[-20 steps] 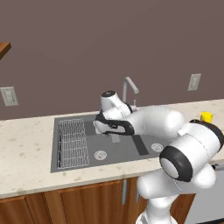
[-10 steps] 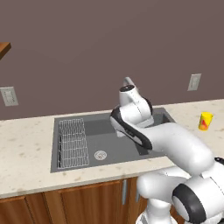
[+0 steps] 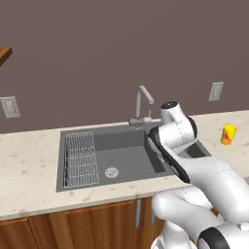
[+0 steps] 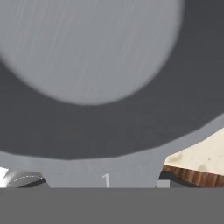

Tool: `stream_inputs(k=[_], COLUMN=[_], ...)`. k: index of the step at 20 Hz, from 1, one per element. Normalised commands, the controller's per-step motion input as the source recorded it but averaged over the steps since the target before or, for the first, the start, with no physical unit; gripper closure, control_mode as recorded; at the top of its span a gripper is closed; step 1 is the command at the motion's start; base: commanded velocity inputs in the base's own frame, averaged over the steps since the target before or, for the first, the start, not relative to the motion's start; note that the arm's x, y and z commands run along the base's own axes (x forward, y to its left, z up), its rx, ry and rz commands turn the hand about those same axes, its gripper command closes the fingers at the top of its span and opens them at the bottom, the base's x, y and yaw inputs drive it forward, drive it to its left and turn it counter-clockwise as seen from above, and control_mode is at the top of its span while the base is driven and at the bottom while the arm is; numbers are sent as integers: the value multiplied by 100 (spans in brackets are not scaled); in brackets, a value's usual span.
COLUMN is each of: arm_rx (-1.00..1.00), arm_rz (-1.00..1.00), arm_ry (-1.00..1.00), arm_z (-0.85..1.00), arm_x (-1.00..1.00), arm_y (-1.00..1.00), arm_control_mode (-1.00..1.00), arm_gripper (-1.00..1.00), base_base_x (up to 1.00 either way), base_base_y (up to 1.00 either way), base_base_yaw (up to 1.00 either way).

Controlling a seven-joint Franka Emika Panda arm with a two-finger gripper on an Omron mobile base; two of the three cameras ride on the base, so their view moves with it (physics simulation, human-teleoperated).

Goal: Move any existing items from the left basin to the right basin for drying. Then move the cup from the counter to the left basin of the sink for washing.

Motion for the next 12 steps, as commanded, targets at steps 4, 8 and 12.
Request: stream_inputs(k=[4, 8, 12], arm_rx=[3, 7, 5], arm_rz=[2, 0, 0], arm_ry=[21, 24, 24], arm_z=[0, -6, -37], arm_x=[29, 42, 85], arm_y=[-100, -93, -36], arm_control_mode=[-100, -100, -100], arm_gripper=[100, 100, 100], base_base_x=[0, 0, 0], base_base_y=[0, 0, 0], base_base_yaw=[0, 0, 0])
